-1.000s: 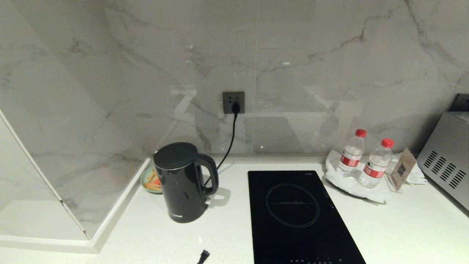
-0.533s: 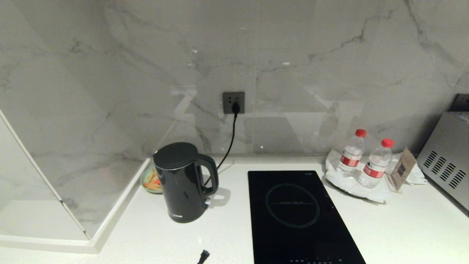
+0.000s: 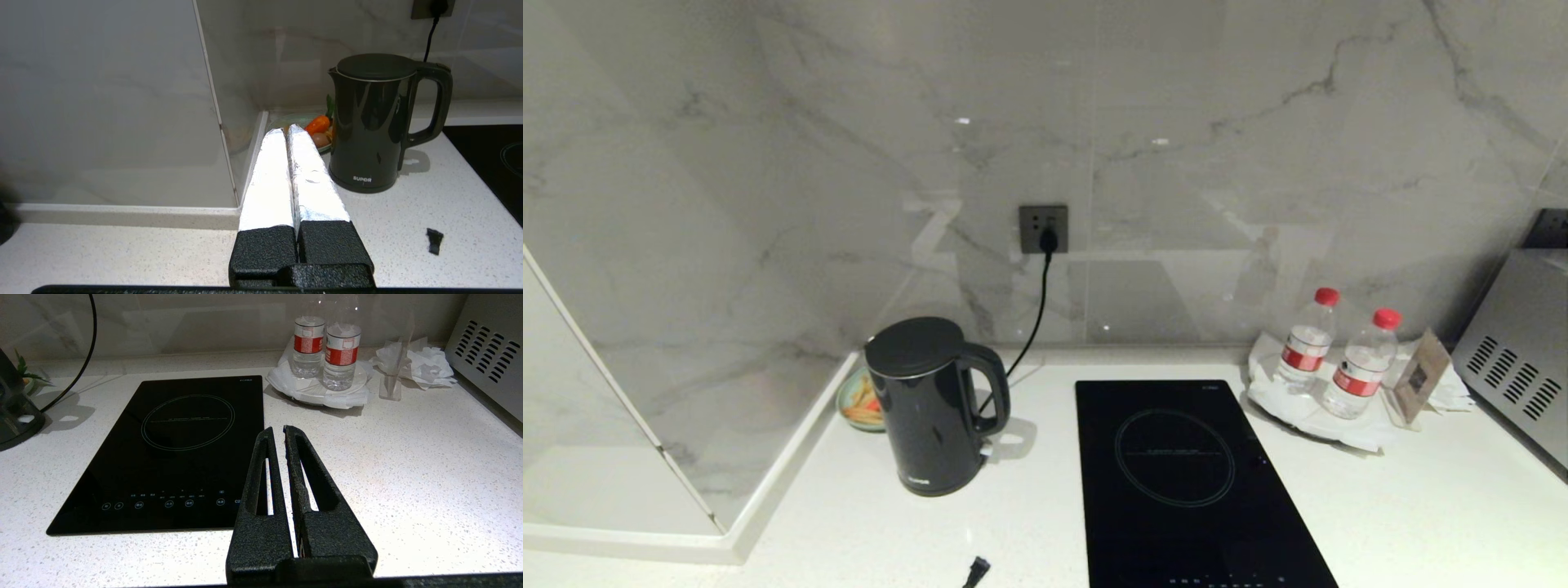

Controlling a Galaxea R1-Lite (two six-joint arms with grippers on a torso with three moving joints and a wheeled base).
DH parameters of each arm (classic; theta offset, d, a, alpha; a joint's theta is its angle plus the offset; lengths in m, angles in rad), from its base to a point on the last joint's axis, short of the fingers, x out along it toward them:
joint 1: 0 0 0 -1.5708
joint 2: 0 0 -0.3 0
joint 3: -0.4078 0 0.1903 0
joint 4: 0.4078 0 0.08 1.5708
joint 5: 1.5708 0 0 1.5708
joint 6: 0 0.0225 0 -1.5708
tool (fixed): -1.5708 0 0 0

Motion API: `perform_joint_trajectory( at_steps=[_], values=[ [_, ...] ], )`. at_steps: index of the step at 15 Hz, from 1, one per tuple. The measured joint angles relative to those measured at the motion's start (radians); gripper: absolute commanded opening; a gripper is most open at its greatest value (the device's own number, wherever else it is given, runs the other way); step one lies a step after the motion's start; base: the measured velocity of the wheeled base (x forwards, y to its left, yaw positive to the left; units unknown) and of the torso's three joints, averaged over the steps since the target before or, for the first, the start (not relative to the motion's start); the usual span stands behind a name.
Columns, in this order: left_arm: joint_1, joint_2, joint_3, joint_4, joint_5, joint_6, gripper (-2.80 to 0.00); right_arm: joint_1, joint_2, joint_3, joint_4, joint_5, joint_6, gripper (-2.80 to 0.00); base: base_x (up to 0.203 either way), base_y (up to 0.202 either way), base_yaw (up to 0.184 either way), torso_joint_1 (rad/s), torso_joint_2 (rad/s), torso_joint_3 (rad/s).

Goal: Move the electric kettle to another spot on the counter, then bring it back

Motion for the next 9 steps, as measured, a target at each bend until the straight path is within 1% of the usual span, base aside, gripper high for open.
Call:
perform_joint_trajectory(
  at_steps=[4, 6, 7, 8, 9],
  values=[
    [0.001, -0.002, 0.025, -0.003, 0.000, -0.009, -2.80, 0.000, 0.000, 0.000, 0.000, 0.000, 0.000, -2.80, 0.000, 0.000, 0.000, 0.000, 0.00, 0.000],
    [0.000, -0.002, 0.093, -0.020, 0.002, -0.005, -2.80, 0.000, 0.000, 0.000, 0.000, 0.000, 0.000, -2.80, 0.000, 0.000, 0.000, 0.000, 0.00, 0.000],
    [0.000, -0.002, 0.141, -0.045, -0.011, -0.009, -2.80, 0.000, 0.000, 0.000, 0.000, 0.000, 0.000, -2.80, 0.000, 0.000, 0.000, 0.000, 0.00, 0.000],
    [0.000, -0.001, 0.181, -0.099, -0.045, -0.027, -2.80, 0.000, 0.000, 0.000, 0.000, 0.000, 0.000, -2.80, 0.000, 0.000, 0.000, 0.000, 0.00, 0.000],
    [-0.001, -0.001, 0.202, -0.125, -0.072, -0.048, -2.80, 0.000, 0.000, 0.000, 0.000, 0.000, 0.000, -2.80, 0.000, 0.000, 0.000, 0.000, 0.00, 0.000]
  ],
)
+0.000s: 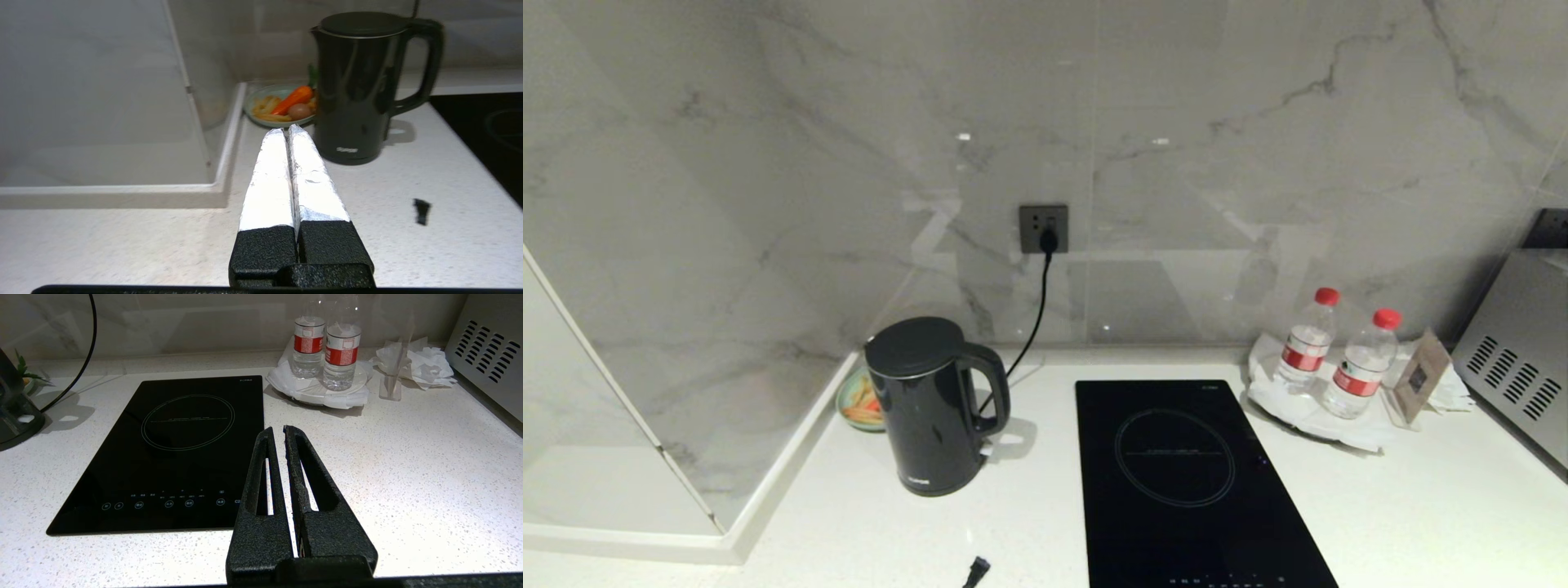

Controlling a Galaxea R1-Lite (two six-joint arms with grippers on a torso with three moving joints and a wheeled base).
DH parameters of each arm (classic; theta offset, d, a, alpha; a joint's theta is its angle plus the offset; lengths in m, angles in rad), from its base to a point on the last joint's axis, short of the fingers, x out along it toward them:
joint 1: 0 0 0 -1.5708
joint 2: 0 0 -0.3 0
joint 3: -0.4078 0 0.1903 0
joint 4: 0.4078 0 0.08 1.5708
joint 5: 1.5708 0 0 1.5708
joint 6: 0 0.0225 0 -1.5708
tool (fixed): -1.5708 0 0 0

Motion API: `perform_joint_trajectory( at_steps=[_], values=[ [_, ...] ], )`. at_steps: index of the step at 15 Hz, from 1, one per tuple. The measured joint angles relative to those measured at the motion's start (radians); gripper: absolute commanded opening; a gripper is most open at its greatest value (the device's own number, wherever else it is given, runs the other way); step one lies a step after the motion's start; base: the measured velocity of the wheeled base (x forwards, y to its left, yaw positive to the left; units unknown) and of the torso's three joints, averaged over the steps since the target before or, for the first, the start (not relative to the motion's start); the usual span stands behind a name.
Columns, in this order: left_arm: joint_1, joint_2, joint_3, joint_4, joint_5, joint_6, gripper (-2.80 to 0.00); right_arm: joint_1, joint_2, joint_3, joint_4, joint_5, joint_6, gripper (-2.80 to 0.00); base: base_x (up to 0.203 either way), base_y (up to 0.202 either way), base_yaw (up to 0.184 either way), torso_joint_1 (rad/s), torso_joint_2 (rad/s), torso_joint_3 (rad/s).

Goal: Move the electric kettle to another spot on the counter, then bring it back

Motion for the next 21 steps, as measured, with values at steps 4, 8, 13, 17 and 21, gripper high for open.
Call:
perform_joint_trajectory(
  at_steps=[4, 8, 13, 17, 21],
  values=[
    [0.000, 0.000, 0.021, 0.058, -0.028, -0.015, -2.80, 0.000, 0.000, 0.000, 0.000, 0.000, 0.000, -2.80, 0.000, 0.000, 0.000, 0.000, 0.00, 0.000],
    [0.000, 0.000, 0.022, 0.059, -0.028, -0.014, -2.80, 0.000, 0.000, 0.000, 0.000, 0.000, 0.000, -2.80, 0.000, 0.000, 0.000, 0.000, 0.00, 0.000],
    [0.000, 0.000, 0.032, 0.027, -0.009, -0.017, -2.80, 0.000, 0.000, 0.000, 0.000, 0.000, 0.000, -2.80, 0.000, -0.057, 0.000, 0.001, 0.00, 0.001],
    [0.001, 0.000, 0.034, 0.024, -0.005, -0.043, -2.80, 0.000, 0.000, 0.000, 0.000, 0.000, 0.000, -2.80, 0.000, -0.109, 0.000, 0.001, 0.00, 0.001],
    [0.000, 0.000, 0.035, 0.023, -0.005, -0.045, -2.80, 0.000, 0.000, 0.000, 0.000, 0.000, 0.000, -2.80, 0.000, 0.000, 0.000, 0.000, 0.00, 0.000]
  ],
)
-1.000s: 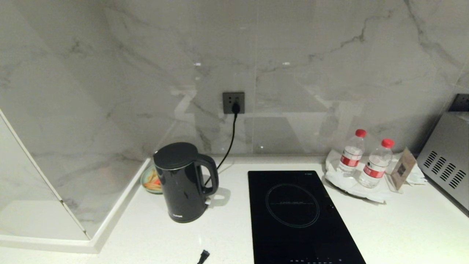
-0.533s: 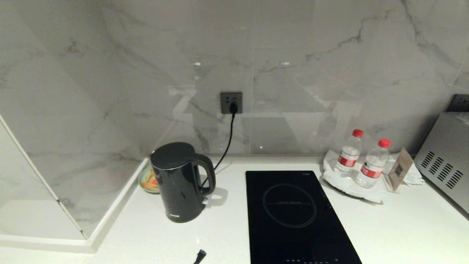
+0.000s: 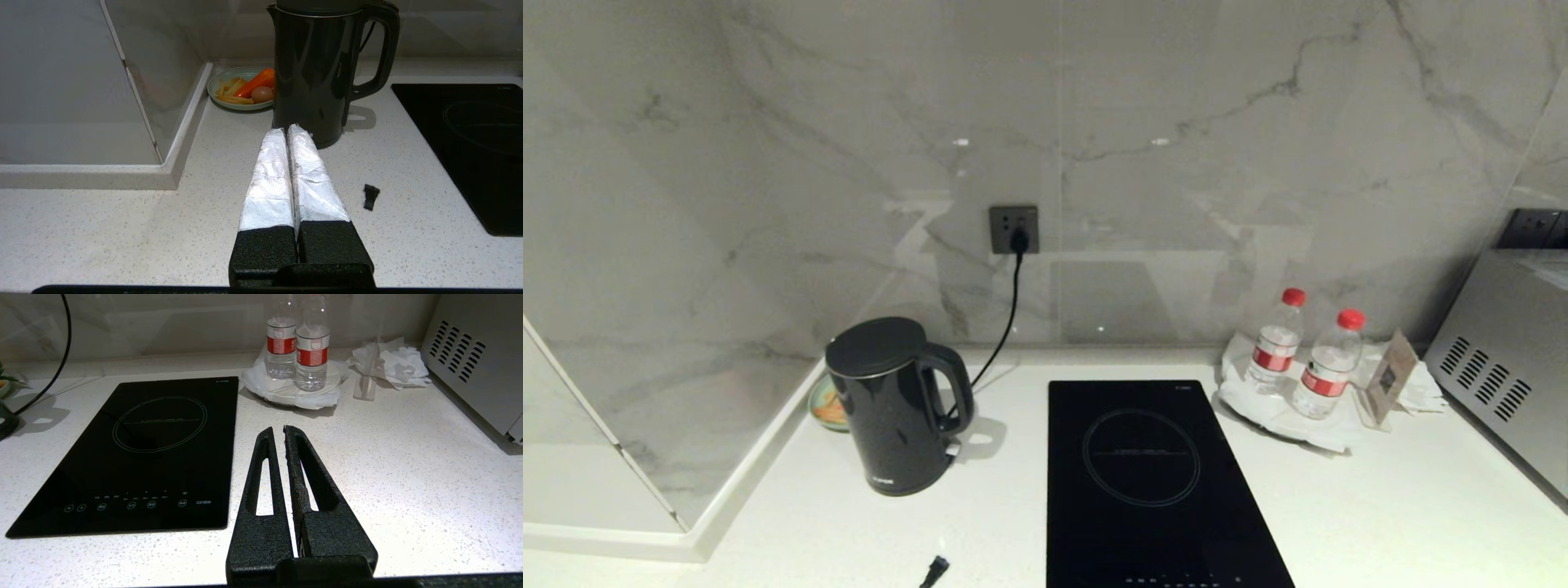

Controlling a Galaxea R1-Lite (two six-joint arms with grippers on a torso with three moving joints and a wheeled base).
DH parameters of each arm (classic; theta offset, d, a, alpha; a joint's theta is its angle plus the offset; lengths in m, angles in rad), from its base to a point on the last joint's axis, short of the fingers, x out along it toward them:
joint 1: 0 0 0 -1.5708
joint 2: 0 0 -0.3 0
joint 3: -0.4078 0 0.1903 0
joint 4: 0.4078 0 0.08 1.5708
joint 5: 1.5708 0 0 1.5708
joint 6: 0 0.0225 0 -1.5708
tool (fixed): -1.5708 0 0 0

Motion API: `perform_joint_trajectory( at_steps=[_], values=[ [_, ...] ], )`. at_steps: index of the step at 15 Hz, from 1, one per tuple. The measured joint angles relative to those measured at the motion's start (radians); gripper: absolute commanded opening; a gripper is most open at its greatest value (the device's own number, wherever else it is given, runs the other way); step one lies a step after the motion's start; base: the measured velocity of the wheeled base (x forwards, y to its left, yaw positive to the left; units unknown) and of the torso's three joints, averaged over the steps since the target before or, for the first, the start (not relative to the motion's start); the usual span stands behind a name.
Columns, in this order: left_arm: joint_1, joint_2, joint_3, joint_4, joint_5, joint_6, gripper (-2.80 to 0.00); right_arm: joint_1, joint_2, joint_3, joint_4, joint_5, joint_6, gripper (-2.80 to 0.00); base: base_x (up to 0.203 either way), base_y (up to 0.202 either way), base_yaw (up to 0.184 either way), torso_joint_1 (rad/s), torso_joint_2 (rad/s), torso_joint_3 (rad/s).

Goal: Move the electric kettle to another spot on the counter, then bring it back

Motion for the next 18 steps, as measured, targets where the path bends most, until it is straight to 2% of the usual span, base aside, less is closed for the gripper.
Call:
perform_joint_trajectory(
  at_steps=[3, 13, 18],
  values=[
    [-0.002, 0.000, 0.000, -0.002, -0.001, -0.020, -2.80, -0.001, 0.000, 0.000, 0.000, 0.000, 0.000, -2.80, 0.000, 0.000, 0.000, 0.000, 0.00, 0.000],
    [0.002, 0.000, -0.003, 0.006, -0.002, -0.006, -2.80, 0.000, 0.000, 0.000, 0.000, 0.000, 0.000, -2.80, 0.000, 0.000, 0.000, 0.000, 0.00, 0.000],
    [-0.002, 0.000, -0.004, 0.010, -0.003, -0.011, -2.80, 0.000, 0.000, 0.000, 0.000, 0.000, 0.000, -2.80, 0.000, 0.000, 0.000, 0.004, 0.00, -0.136]
  ],
)
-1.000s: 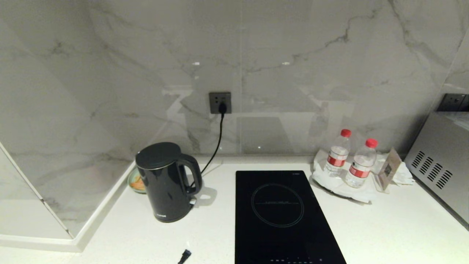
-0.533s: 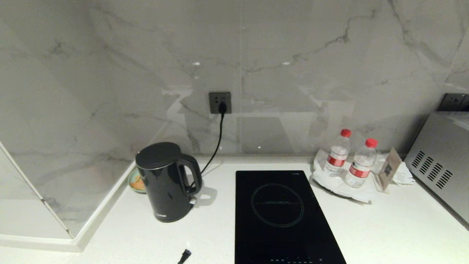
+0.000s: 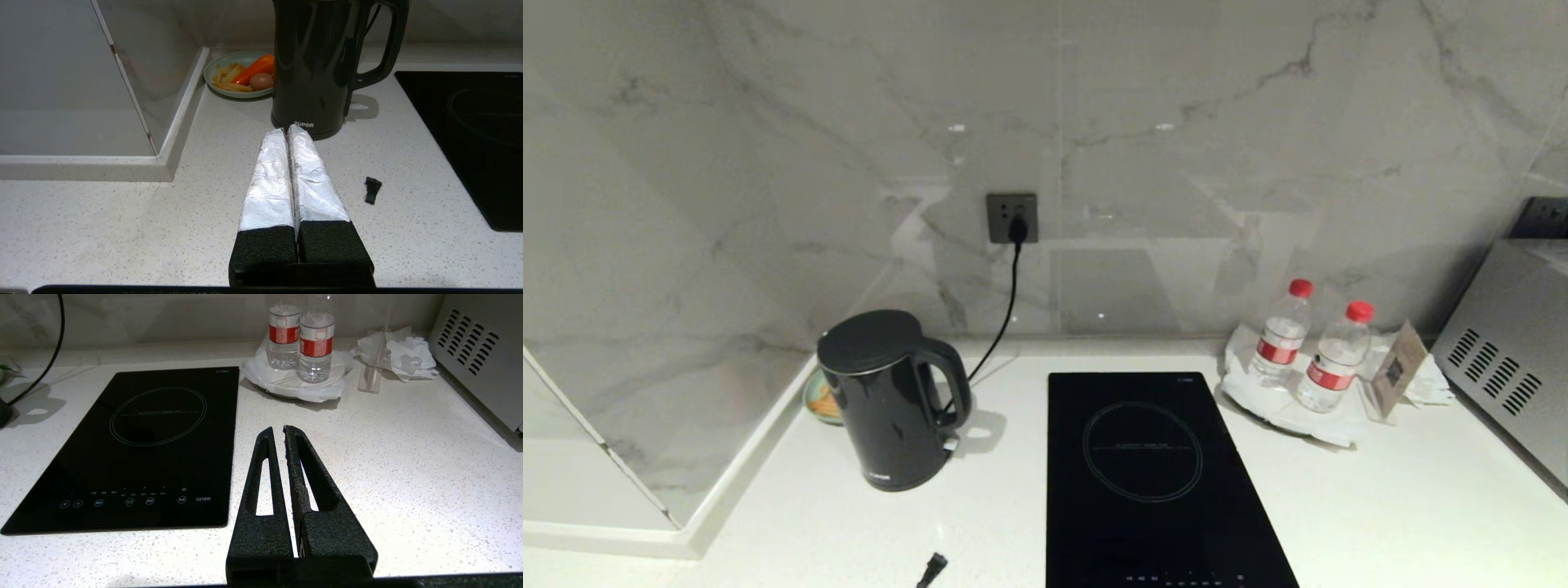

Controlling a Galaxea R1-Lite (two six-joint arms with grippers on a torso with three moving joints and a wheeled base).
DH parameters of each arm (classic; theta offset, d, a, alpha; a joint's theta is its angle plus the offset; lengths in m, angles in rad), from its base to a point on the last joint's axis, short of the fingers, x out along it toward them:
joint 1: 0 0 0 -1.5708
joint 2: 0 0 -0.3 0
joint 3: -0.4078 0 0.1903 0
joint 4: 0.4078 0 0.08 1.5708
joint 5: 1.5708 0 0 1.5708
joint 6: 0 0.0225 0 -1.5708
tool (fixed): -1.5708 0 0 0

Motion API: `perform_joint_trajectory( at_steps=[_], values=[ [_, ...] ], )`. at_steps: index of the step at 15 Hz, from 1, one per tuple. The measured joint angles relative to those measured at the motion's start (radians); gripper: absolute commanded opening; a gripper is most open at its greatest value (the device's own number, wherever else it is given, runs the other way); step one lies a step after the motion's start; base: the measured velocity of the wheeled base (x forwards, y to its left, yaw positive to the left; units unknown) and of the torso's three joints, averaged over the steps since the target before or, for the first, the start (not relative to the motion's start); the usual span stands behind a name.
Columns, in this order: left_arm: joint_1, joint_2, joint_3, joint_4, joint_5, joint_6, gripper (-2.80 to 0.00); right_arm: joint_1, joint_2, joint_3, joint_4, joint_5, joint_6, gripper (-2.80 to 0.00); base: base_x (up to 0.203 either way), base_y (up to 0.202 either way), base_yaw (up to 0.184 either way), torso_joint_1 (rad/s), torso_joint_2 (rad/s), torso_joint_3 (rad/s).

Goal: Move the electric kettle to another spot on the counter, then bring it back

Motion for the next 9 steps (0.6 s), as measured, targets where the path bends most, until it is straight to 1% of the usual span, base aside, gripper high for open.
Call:
perform_joint_trajectory(
  at_steps=[9],
  values=[
    [0.000, 0.000, 0.000, 0.000, 0.000, 0.000, -2.80, 0.000, 0.000, 0.000, 0.000, 0.000, 0.000, -2.80, 0.000, 0.000, 0.000, 0.004, 0.00, -0.197]
  ],
)
